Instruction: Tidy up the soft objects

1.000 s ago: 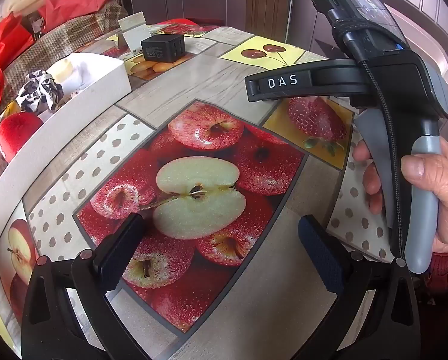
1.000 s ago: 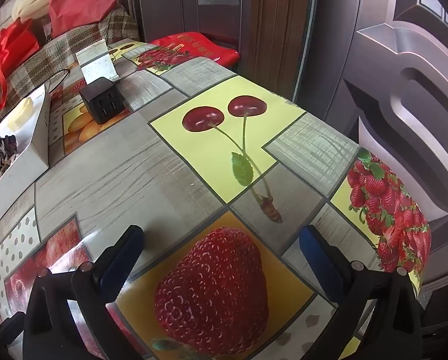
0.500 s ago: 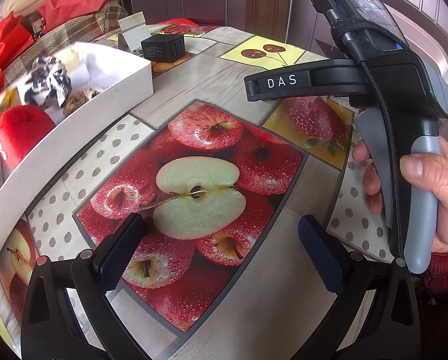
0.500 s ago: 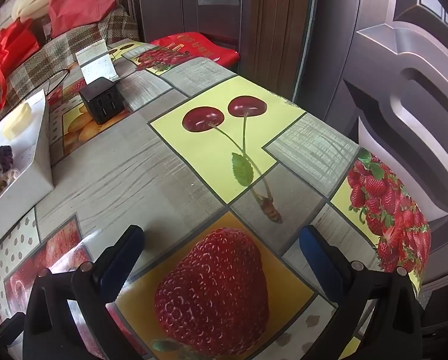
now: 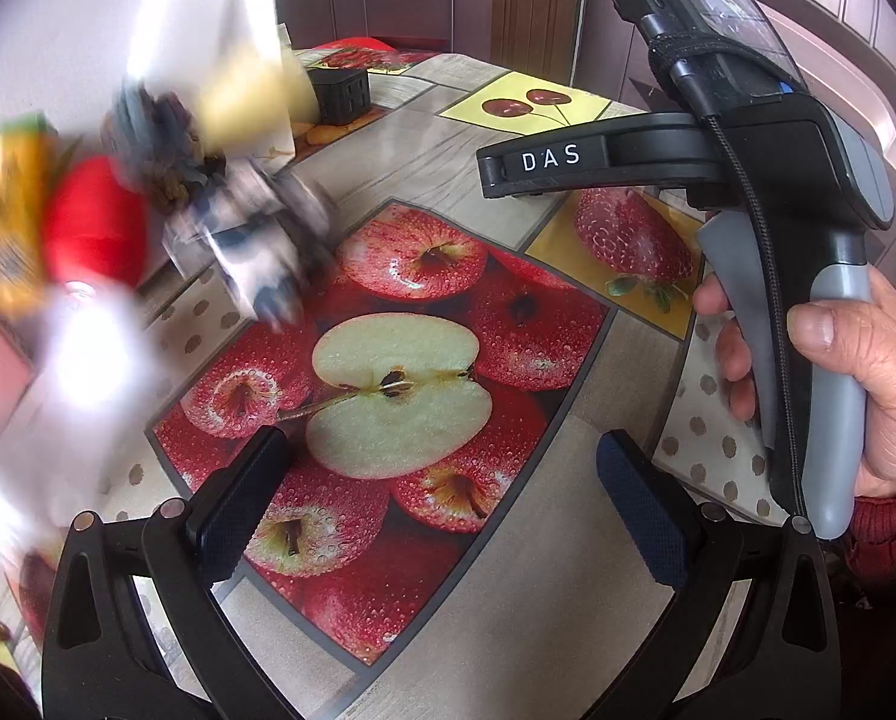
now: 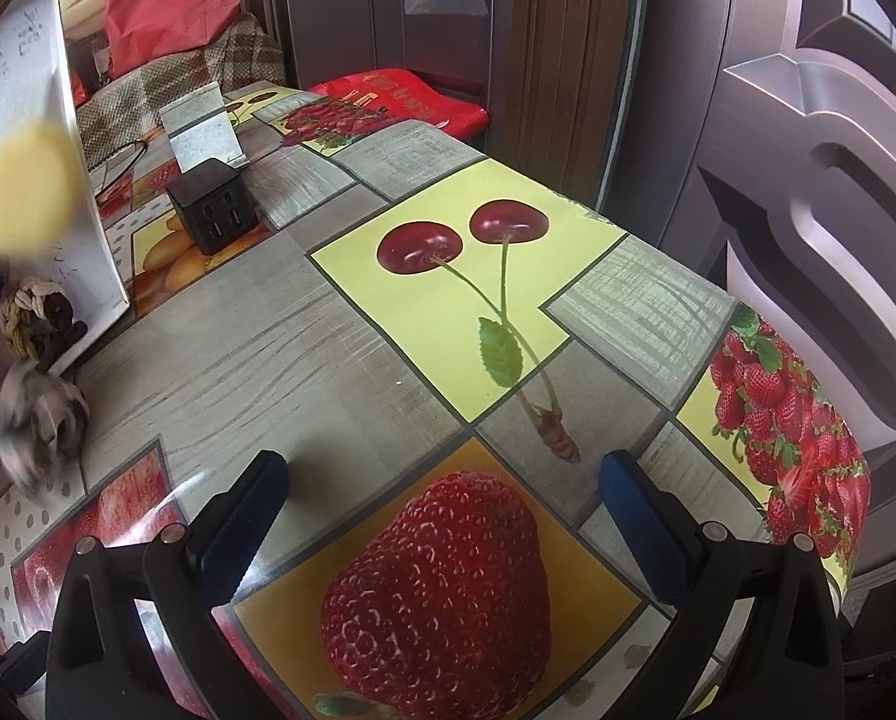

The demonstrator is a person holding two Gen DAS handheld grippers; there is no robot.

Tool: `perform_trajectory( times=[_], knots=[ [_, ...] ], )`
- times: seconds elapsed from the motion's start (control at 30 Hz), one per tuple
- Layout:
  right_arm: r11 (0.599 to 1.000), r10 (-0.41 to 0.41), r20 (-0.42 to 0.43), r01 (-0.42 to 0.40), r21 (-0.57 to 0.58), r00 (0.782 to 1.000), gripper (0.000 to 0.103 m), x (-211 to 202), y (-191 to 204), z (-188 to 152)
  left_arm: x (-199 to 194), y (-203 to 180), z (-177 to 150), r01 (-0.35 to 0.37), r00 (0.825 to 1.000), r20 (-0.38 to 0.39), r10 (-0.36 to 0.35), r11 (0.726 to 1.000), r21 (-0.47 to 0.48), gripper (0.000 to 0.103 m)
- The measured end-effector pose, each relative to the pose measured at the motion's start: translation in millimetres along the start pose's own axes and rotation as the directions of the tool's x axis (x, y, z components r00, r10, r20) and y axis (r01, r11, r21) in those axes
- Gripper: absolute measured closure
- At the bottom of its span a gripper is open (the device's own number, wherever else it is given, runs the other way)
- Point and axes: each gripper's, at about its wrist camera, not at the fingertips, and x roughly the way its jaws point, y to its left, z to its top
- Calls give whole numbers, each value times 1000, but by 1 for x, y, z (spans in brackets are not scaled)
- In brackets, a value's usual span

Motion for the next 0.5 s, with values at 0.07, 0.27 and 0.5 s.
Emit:
perform_trajectory(
  times=[0.07,0.27,0.5],
  knots=[
    [1000,1,0,-1,0,1000,0,0,0,0,0,0,0,0,1000,0,0,1000,0,1],
    [1000,1,1,-1,0,1000,0,0,0,0,1,-2,-1,0,1000,0,0,1000,1,1],
    [1000,0,1,0,1,1000,0,0,1,0,1,-1,-1,0,1000,0,0,1000,0,1]
  ],
)
